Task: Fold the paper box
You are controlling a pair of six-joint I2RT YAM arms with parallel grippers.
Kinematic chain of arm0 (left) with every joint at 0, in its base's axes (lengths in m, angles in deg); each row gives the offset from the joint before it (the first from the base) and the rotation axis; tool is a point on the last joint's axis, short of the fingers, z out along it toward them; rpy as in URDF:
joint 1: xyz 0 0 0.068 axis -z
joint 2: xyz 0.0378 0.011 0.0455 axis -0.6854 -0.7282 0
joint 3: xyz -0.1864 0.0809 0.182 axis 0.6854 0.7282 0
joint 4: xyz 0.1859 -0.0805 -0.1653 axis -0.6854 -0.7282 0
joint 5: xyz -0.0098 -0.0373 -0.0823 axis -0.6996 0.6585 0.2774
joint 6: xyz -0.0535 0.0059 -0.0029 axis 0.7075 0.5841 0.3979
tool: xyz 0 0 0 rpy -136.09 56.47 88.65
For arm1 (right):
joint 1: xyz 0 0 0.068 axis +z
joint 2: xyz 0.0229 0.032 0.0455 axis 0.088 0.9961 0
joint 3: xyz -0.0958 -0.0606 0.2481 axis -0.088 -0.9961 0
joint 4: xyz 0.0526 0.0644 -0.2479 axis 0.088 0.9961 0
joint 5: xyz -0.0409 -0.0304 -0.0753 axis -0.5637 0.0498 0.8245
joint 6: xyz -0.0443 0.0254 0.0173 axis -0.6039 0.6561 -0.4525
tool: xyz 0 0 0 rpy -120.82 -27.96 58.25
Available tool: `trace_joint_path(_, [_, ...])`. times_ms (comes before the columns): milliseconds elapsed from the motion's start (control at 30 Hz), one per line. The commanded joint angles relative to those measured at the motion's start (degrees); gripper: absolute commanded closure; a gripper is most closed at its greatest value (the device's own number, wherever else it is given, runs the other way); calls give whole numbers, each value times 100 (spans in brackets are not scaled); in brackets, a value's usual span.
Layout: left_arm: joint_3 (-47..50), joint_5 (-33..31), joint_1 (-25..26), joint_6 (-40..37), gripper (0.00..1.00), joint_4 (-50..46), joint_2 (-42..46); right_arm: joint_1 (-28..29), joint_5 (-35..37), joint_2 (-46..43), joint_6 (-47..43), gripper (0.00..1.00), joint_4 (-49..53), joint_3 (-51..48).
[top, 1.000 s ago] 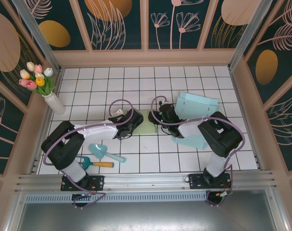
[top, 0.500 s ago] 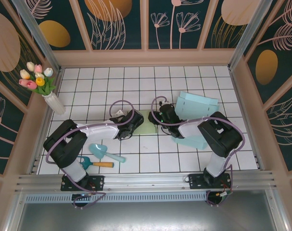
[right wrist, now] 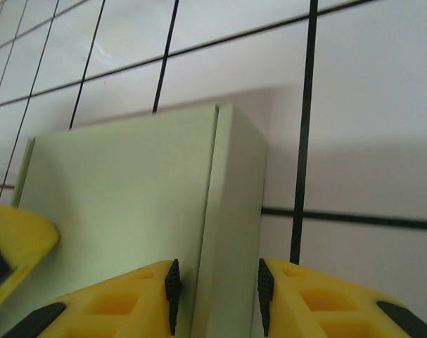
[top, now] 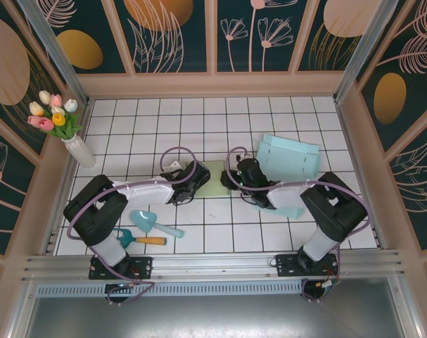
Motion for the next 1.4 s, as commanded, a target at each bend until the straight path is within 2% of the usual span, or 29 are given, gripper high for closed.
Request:
trace_joint_path(0, [155, -130, -54, 94, 16, -120, -58, 197, 91, -245, 89, 62, 317, -243])
trace_joint_path(367, [196, -176, -57, 107, 17, -111, -56, 376, 143, -255, 228, 62, 86, -593])
trace_joint_path(900, [199, -205, -62, 76, 17, -120, -90, 873, 394, -740, 472, 58, 461, -706])
trace_joint_path(1367, [255, -207, -58, 67, 17, -85, -58, 926, 375, -799, 447, 58, 421, -717])
